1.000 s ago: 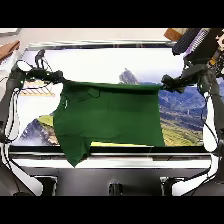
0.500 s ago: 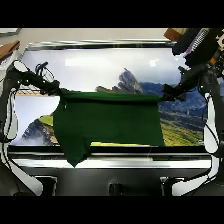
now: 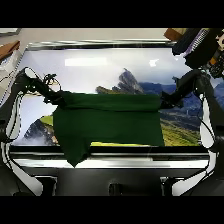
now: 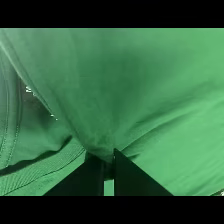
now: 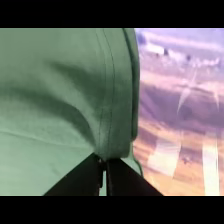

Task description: Fold the clothes and pants, and hang the long-sleeved shirts on hangers.

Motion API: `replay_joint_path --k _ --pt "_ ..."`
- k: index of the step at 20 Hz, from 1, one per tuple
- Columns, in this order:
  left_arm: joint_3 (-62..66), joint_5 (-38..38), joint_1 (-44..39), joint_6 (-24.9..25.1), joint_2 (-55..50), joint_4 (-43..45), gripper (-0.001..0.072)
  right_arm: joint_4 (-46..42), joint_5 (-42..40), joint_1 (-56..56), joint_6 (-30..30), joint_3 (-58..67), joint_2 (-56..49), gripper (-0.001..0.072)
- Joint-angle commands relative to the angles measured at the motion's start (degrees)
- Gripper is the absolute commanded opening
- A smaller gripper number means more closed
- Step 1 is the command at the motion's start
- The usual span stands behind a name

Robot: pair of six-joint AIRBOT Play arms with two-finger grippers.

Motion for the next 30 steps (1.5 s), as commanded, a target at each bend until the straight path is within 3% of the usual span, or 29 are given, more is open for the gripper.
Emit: replay_joint_path --k 1,4,5,6,8,9,10,15,19,24,30 --pt "-0.7 -0.2 -0.1 0.0 -0.2 1.9 0.0018 0.0 -5.3 0.0 0.0 -0.1 -1.3 0.0028" --pt "-0.7 -0.1 -0.1 0.0 -0.4 1.9 0.0019 0.1 -6.4 0.0 0.0 -1.4 -1.5 0.0030" --pt "-0.7 -0.1 -0.2 0.0 -0.6 1.9 0.0024 0.1 -6.6 0.0 0.0 -1.8 -1.6 0.0065" --pt "-0.7 -0.1 -0.1 -0.1 -0.8 1.9 0.0088 0.3 -6.6 0.0 0.0 -2.5 -1.7 0.0204" --pt "-0.6 -0.2 -0.1 -0.1 -0.6 1.9 0.0359 0.9 -7.0 0.0 -0.5 -3.3 -1.7 0.0364" --pt "-0.4 -0.7 0.2 -0.1 0.0 1.9 0.0436 1.9 -8.0 0.0 -2.4 -3.3 -1.3 0.0379" --pt "-0.2 -0.8 0.8 -0.2 1.3 1.9 0.0456 2.0 -8.0 -0.1 -3.4 -3.3 0.0 0.0380" --pt "-3.5 -1.1 9.2 -1.1 14.3 0.0 0.0456 3.5 -2.9 -7.3 -8.5 -4.6 13.8 0.0425" --pt "-29.0 3.1 18.8 -1.1 31.5 -3.8 0.0461 12.5 -1.6 -18.0 -11.2 -14.3 22.3 0.0425" --pt "-65.5 14.3 20.7 -2.6 50.5 -7.7 0.0460 14.7 -1.6 -19.6 -11.3 -22.3 25.4 0.0424" --pt "-82.6 17.9 20.6 -0.5 54.7 -11.4 0.0460 15.7 -3.4 -19.5 -10.5 -22.4 26.5 0.0418"
